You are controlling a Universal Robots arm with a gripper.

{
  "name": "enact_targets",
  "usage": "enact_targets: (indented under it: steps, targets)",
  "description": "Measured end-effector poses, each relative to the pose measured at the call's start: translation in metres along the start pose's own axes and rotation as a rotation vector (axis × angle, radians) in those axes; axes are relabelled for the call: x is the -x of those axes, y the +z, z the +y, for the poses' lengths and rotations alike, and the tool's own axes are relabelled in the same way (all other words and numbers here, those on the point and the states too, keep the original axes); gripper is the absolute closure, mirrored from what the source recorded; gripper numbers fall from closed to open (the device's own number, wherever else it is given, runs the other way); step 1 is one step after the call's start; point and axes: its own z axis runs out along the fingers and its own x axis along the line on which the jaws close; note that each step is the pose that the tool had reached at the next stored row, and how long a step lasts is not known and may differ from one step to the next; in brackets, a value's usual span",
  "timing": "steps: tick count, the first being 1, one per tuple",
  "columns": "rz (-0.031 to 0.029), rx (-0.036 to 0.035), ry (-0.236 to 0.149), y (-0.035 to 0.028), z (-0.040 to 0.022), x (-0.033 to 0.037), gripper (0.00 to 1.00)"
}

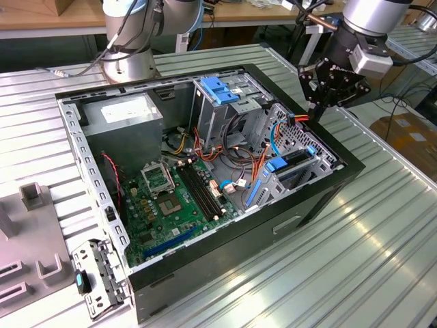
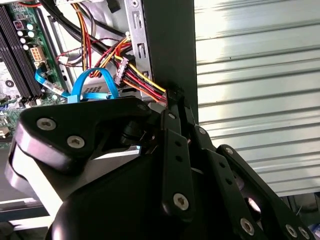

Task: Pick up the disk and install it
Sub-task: 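Insert the first disk wire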

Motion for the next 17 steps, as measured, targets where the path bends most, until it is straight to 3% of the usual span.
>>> enact_targets:
  steps: [3,5,10,17]
  targets:
    - [0.0005,0.0007,0.000,-0.0002,0.0002,0.0003,0.83]
    - [0.0005,0.0007,0.000,-0.0007,0.0048,0.0061,0.83]
    - [0.0007,0.0010,0.003,-0.0010,0.0107,0.0133,0.83]
    - [0.0077,0.0085,0.129,-0.0001,0.0107,0.0133,0.83]
